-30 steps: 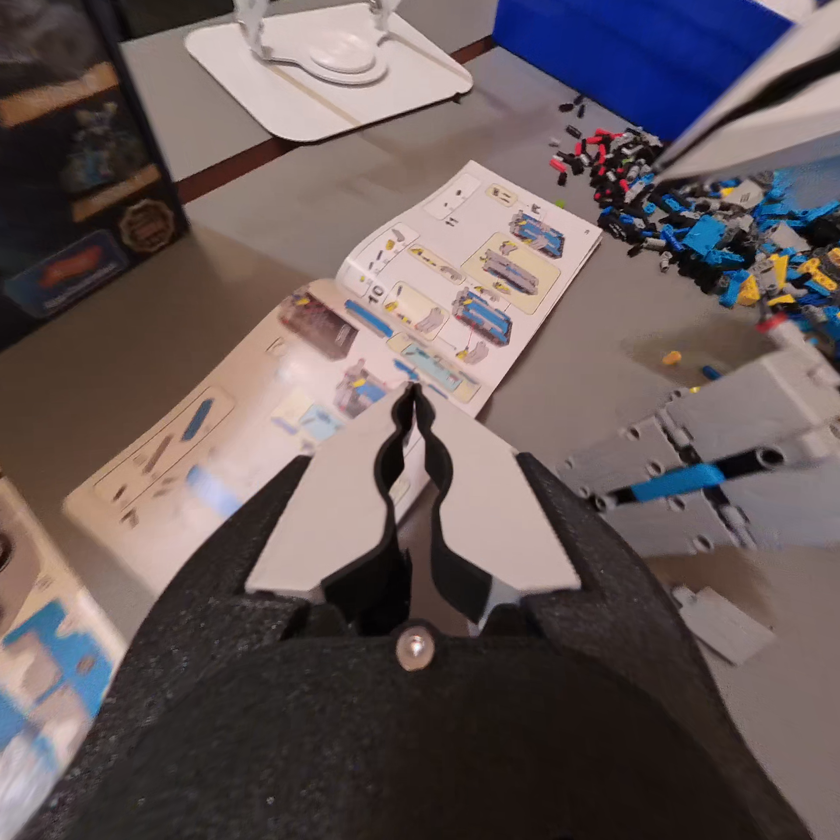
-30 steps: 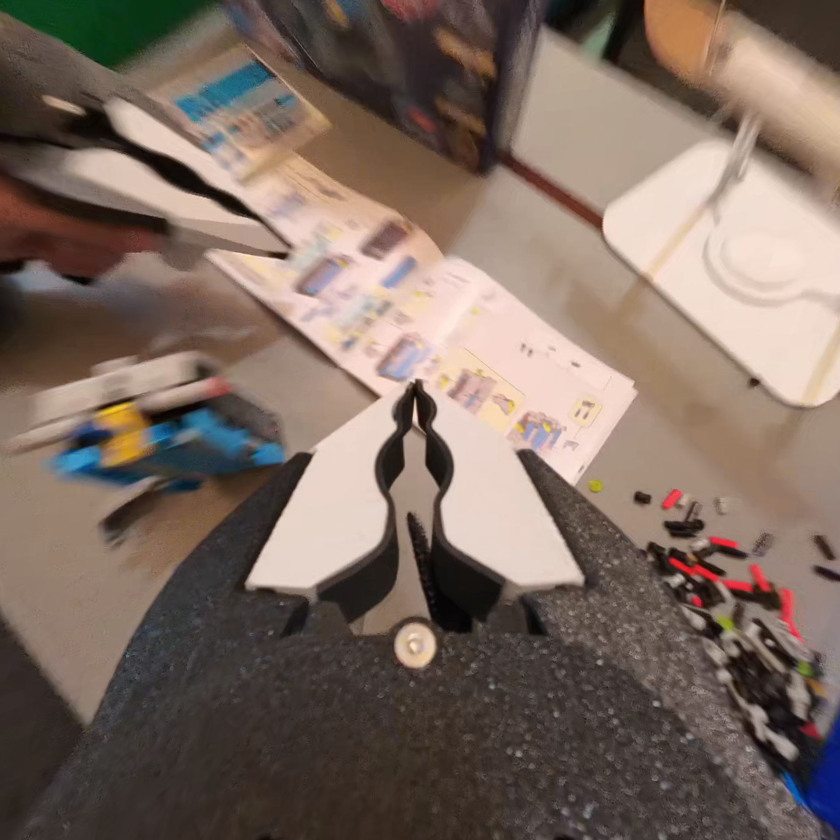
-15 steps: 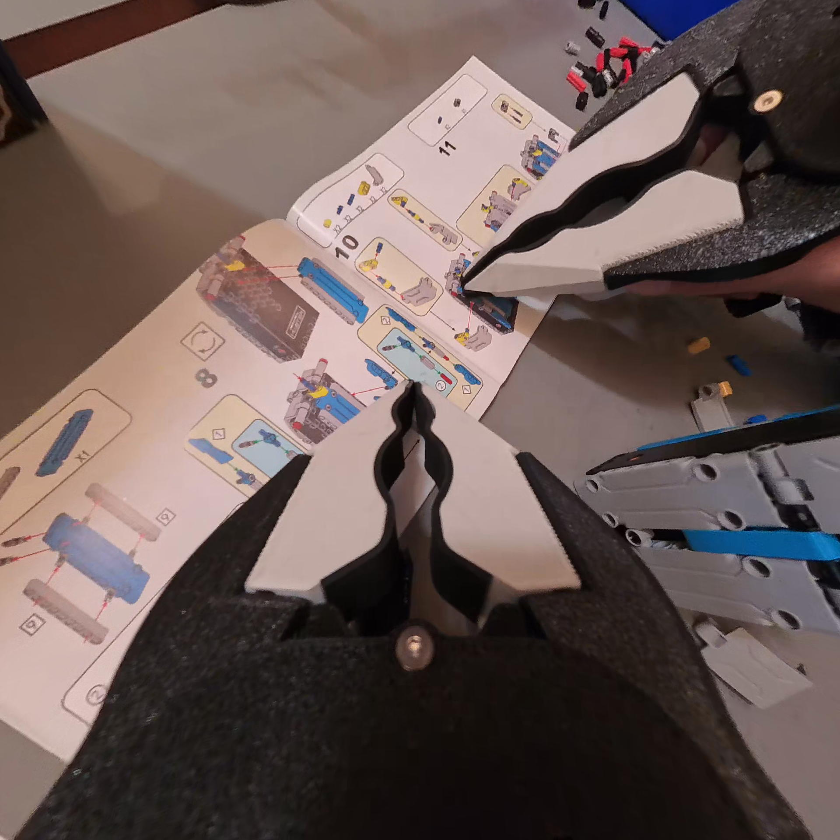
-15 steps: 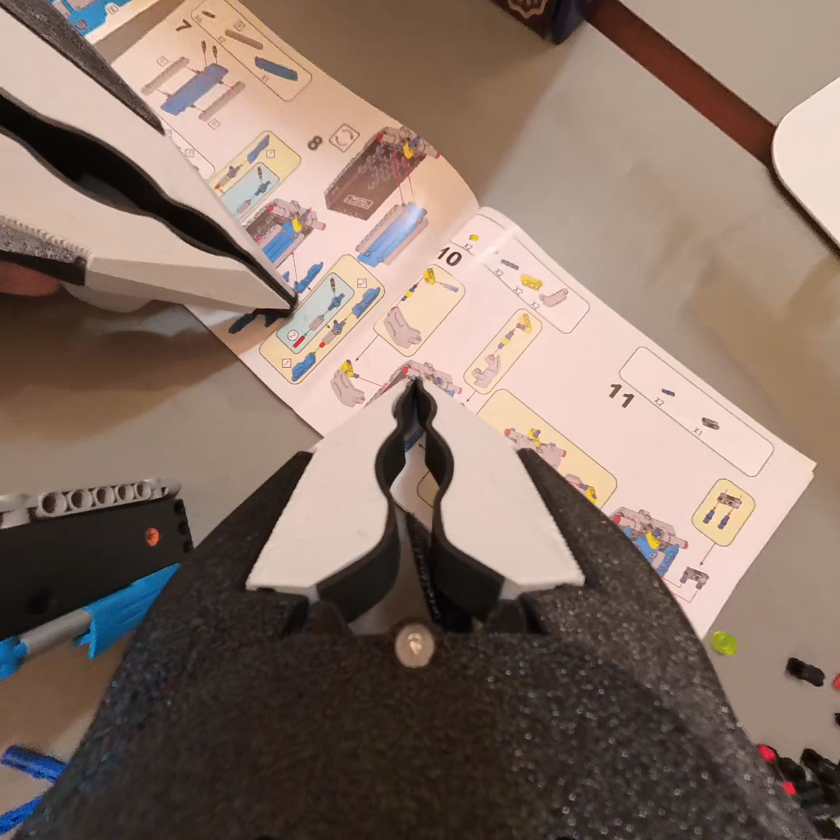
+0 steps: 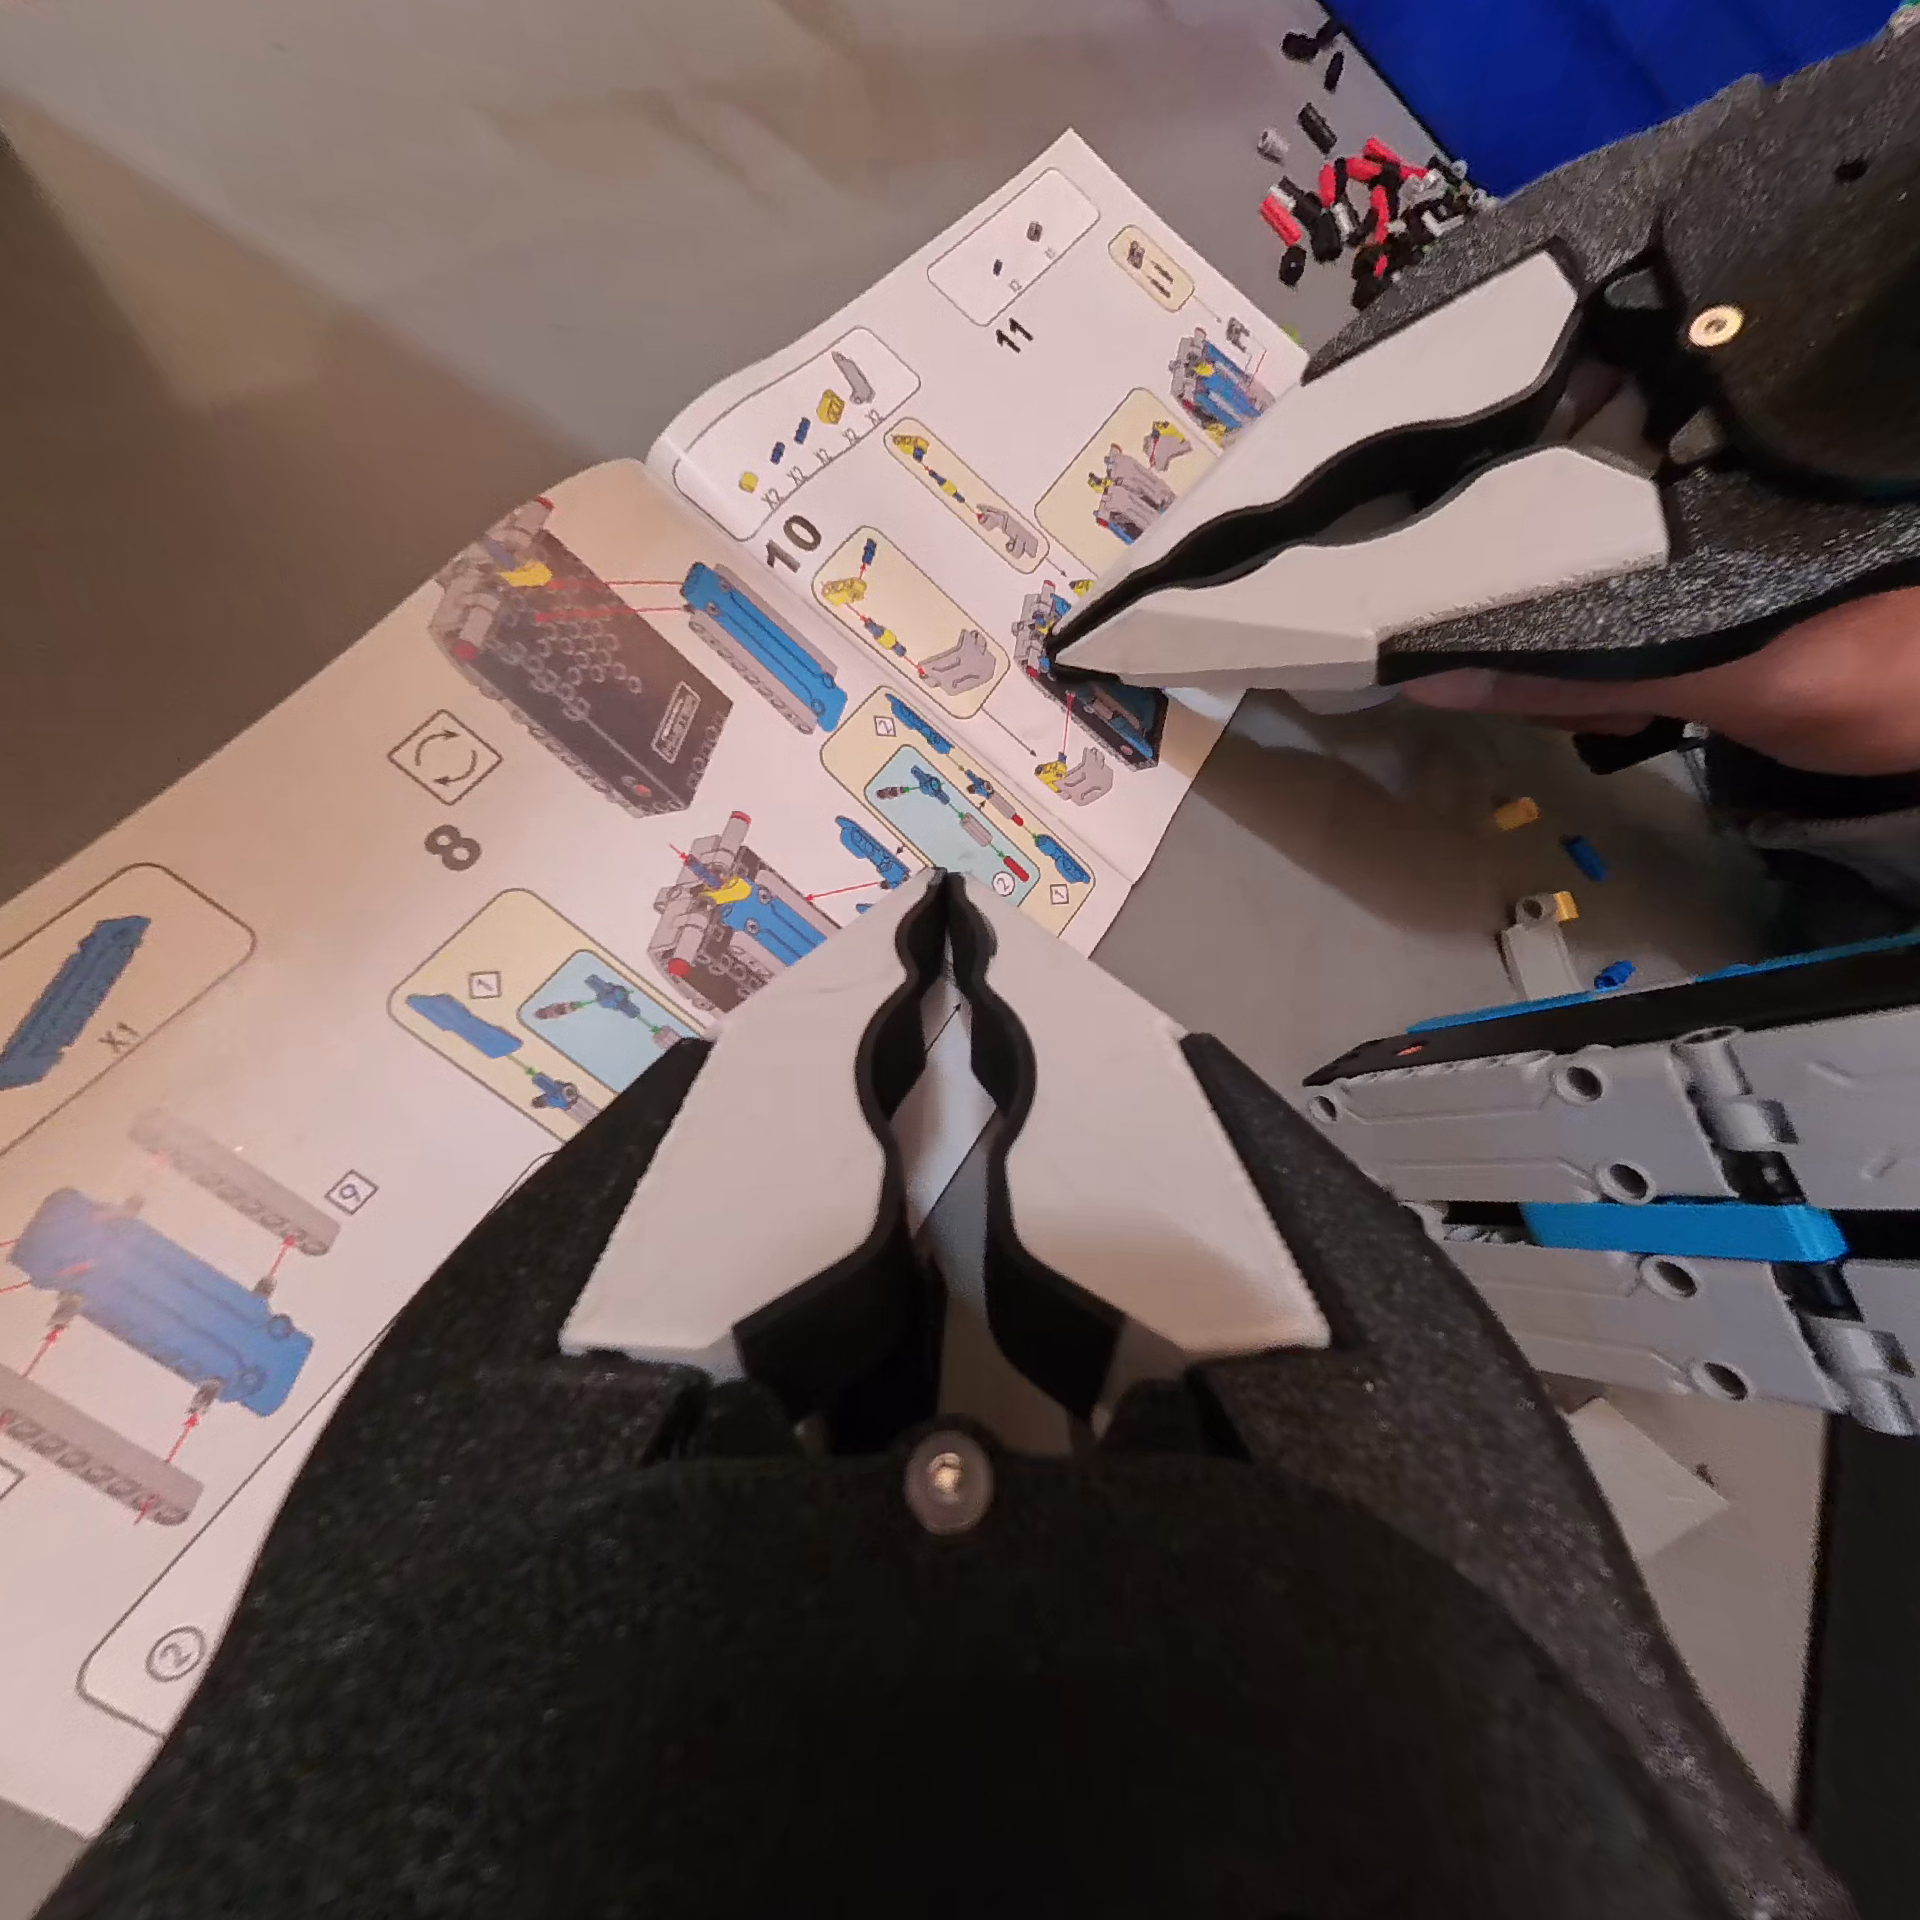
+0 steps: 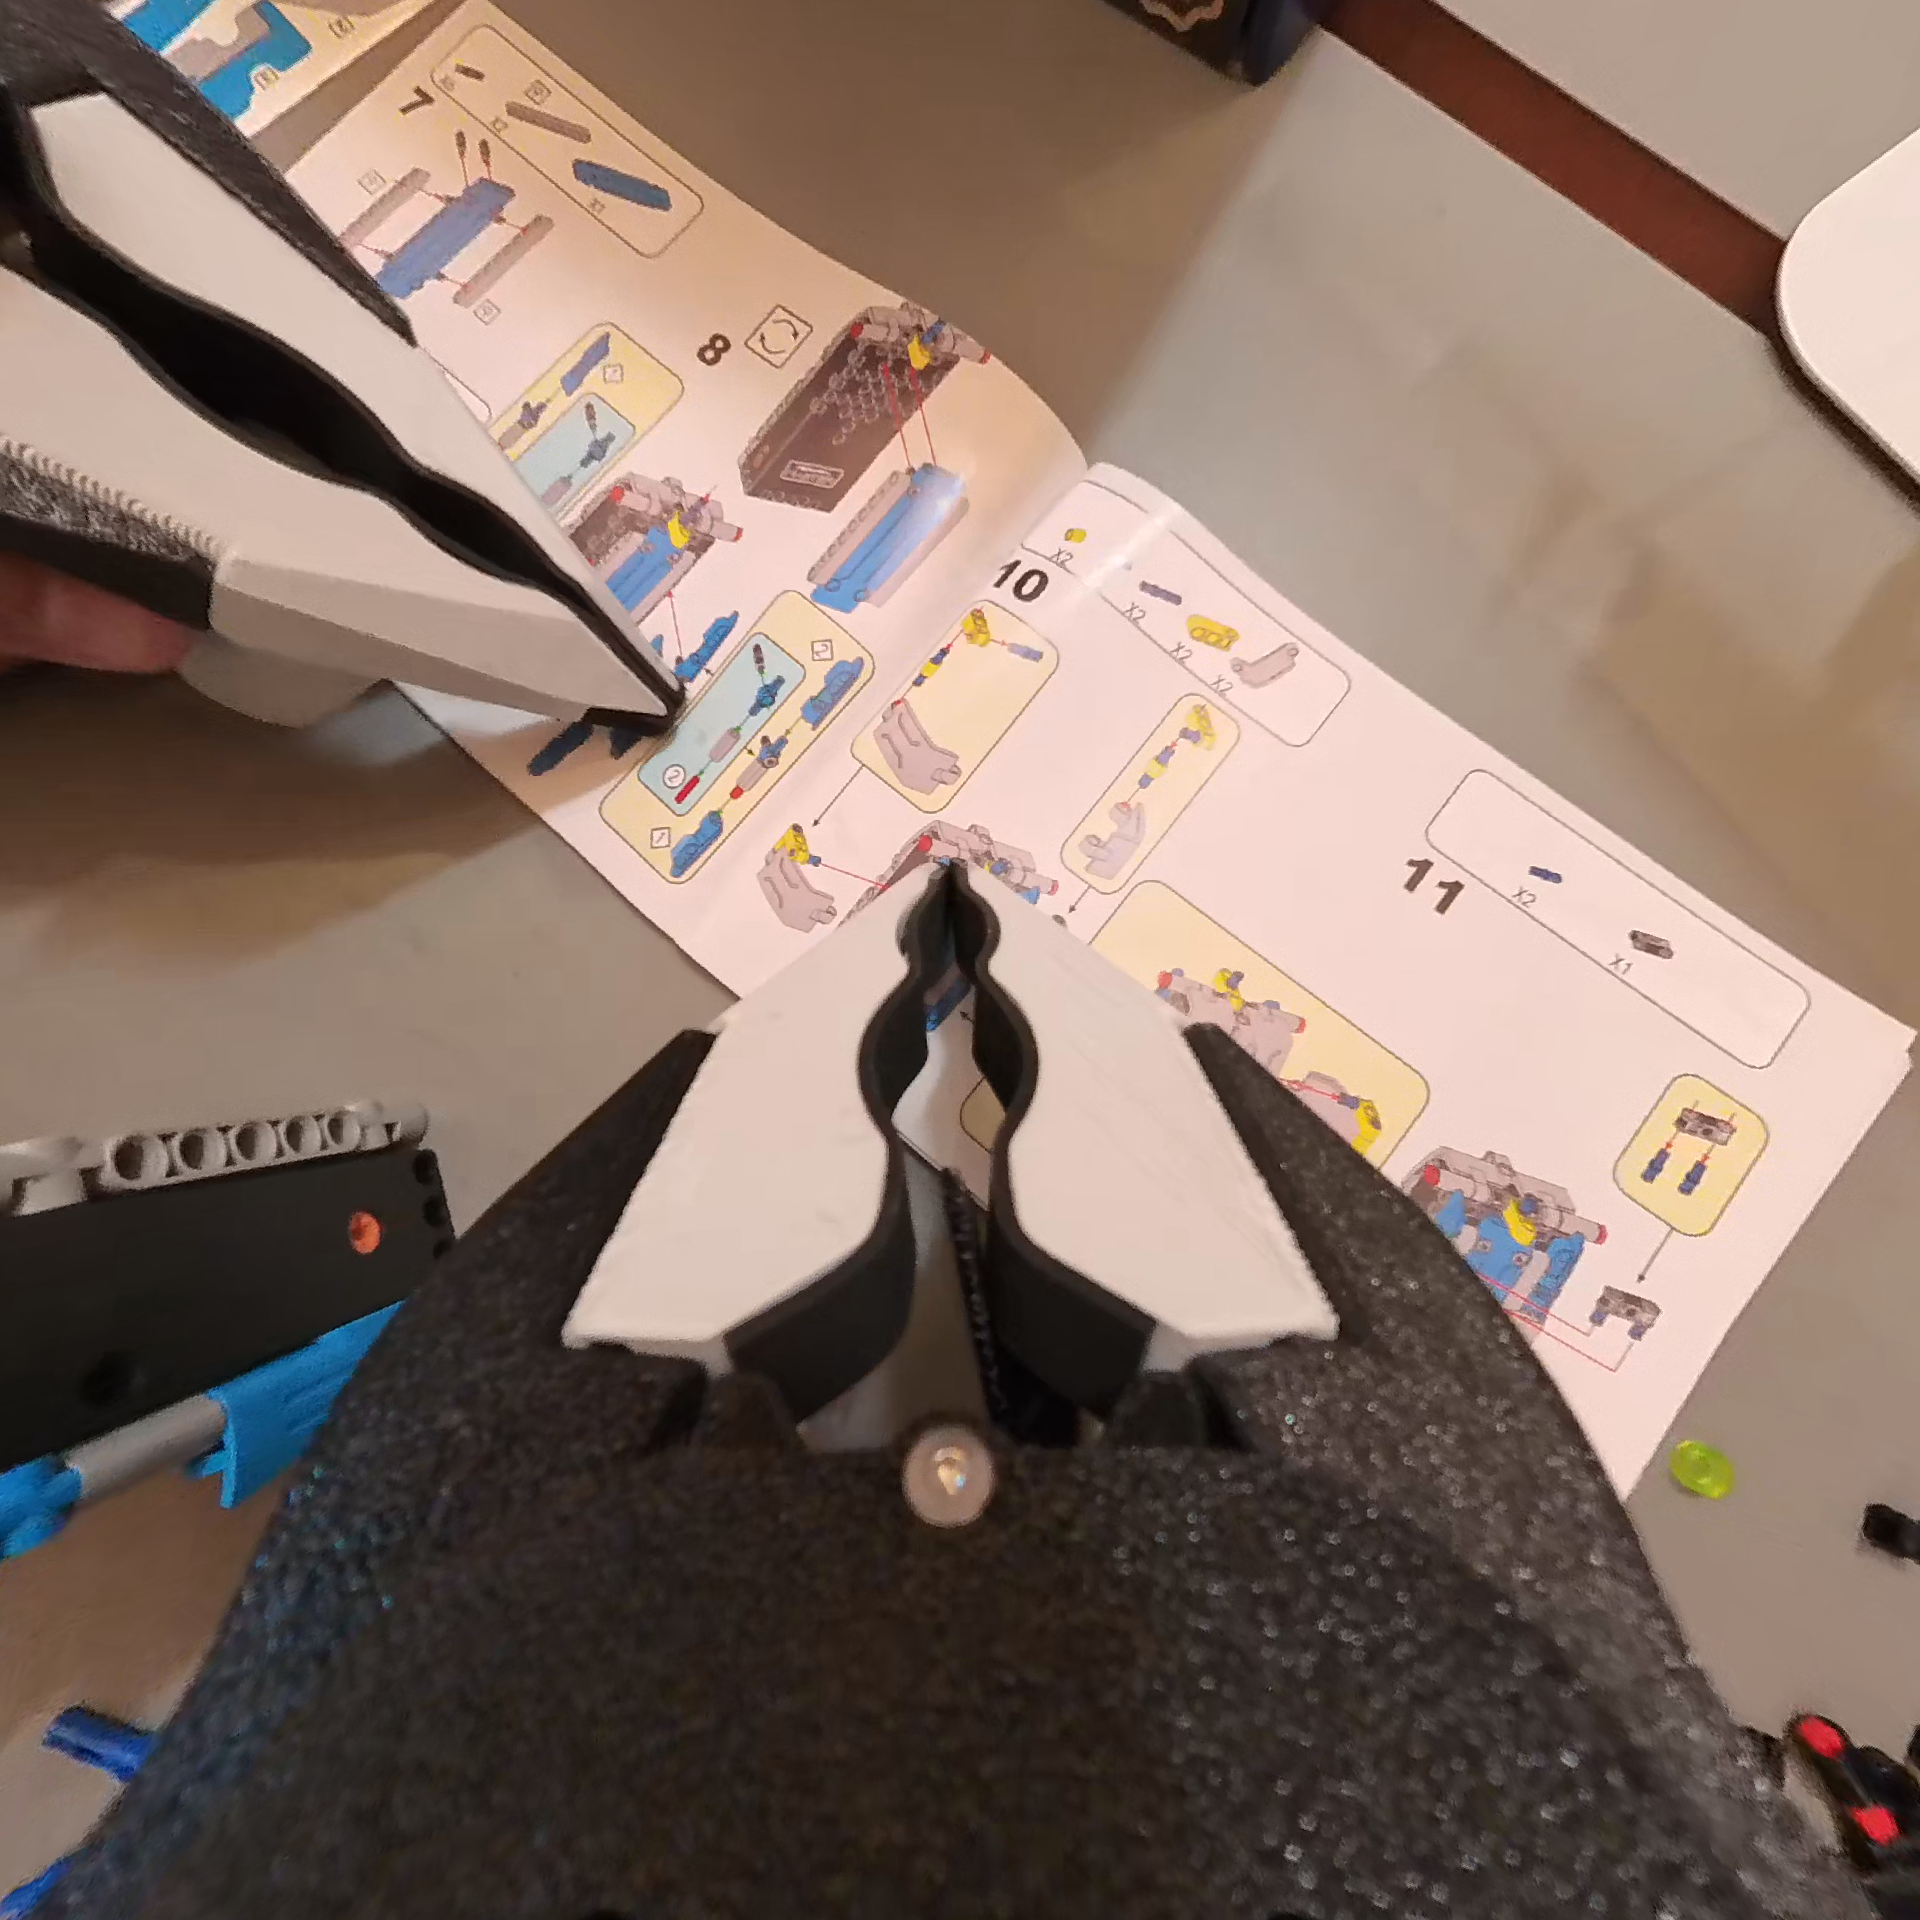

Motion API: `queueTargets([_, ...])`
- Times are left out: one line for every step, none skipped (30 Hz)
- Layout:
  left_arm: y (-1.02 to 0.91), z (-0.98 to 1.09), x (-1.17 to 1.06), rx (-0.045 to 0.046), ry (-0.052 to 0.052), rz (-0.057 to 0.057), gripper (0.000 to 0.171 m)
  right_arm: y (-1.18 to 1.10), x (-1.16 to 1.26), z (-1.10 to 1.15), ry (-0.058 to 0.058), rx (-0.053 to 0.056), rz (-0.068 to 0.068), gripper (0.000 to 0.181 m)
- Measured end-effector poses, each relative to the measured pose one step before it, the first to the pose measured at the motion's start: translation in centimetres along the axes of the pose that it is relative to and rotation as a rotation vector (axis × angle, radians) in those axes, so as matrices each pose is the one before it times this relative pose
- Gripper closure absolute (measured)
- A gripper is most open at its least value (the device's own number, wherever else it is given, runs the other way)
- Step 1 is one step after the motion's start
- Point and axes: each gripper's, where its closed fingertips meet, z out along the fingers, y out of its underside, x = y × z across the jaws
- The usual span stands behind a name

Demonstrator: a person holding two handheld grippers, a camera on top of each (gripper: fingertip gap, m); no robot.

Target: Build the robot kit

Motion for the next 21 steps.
queueTargets([-0.028,-0.021,0.020,0.00135,0.0111,-0.0110,0.171,-0.003,-0.006,-0.005,-0.0015,0.0013,0.0011,0.181])
queueTargets([-0.026,-0.014,0.015,0.00108,0.0088,-0.0089,0.171,-0.003,0.000,0.001,-0.0006,0.0001,0.0007,0.181])
queueTargets([-0.009,-0.019,0.003,0.00034,0.0052,-0.0055,0.171,-0.001,-0.003,0.003,0.0003,-0.0003,0.0000,0.181])
queueTargets([-0.013,-0.002,0.009,0.00031,0.0014,-0.0013,0.171,-0.005,0.002,-0.006,0.0012,-0.0004,-0.0010,0.181])
queueTargets([0.009,0.001,0.009,-0.00014,-0.0024,0.0027,0.171,0.000,-0.004,0.003,0.0014,-0.0002,-0.0017,0.181])
queueTargets([0.008,0.004,-0.005,-0.00050,-0.0052,0.0056,0.171,0.001,0.003,-0.002,0.0012,0.0004,-0.0009,0.181])
queueTargets([0.015,0.013,-0.007,-0.00069,-0.0065,0.0069,0.171,-0.002,0.000,0.001,0.0009,0.0002,-0.0003,0.181])
queueTargets([0.007,0.007,0.002,-0.00062,-0.0063,0.0066,0.171,-0.002,-0.007,0.003,0.0007,-0.0001,-0.0007,0.181])
queueTargets([0.017,0.013,-0.003,-0.00059,-0.0055,0.0059,0.171,0.003,0.000,-0.002,0.0003,-0.0002,0.0006,0.181])
queueTargets([0.005,0.010,0.002,-0.00038,-0.0044,0.0047,0.171,0.003,0.001,-0.001,0.0005,-0.0002,0.0009,0.181])
queueTargets([0.000,-0.001,-0.005,-0.00038,-0.0035,0.0038,0.171,-0.001,0.003,0.001,0.0011,0.0002,-0.0001,0.181])
queueTargets([0.011,0.003,-0.004,-0.00028,-0.0036,0.0039,0.171,-0.003,-0.008,0.002,0.0013,0.0004,-0.0003,0.181])
queueTargets([0.010,0.007,0.004,-0.00042,-0.0046,0.0051,0.171,-0.004,0.002,0.000,0.0010,0.0007,0.0008,0.181])
queueTargets([0.008,0.013,-0.004,-0.00056,-0.0052,0.0058,0.171,-0.003,-0.002,-0.003,0.0005,0.0009,0.0014,0.181])
queueTargets([0.009,0.005,0.002,-0.00044,-0.0047,0.0052,0.171,0.008,0.001,0.001,0.0001,0.0010,0.0013,0.181])
queueTargets([-0.002,-0.003,-0.002,-0.00036,-0.0033,0.0038,0.171,-0.003,-0.003,-0.003,-0.0004,0.0009,0.0018,0.181])
queueTargets([0.004,0.001,0.008,-0.00011,-0.0013,0.0016,0.171,0.009,0.004,0.002,-0.0007,0.0004,0.0023,0.181])
queueTargets([-0.003,0.004,-0.006,0.00014,0.0009,-0.0009,0.171,-0.004,0.000,0.000,-0.0003,0.0006,0.0005,0.181])
queueTargets([-0.003,-0.007,0.006,0.00030,0.0022,-0.0024,0.171,0.001,-0.004,-0.005,-0.0002,0.0007,0.0004,0.181])
queueTargets([-0.010,-0.005,0.002,0.00034,0.0024,-0.0026,0.171,0.005,-0.004,0.004,-0.0001,0.0009,0.0006,0.181])
queueTargets([-0.006,-0.001,0.003,0.00022,0.0019,-0.0020,0.171,0.004,0.002,-0.008,-0.0001,0.0008,0.0007,0.181])
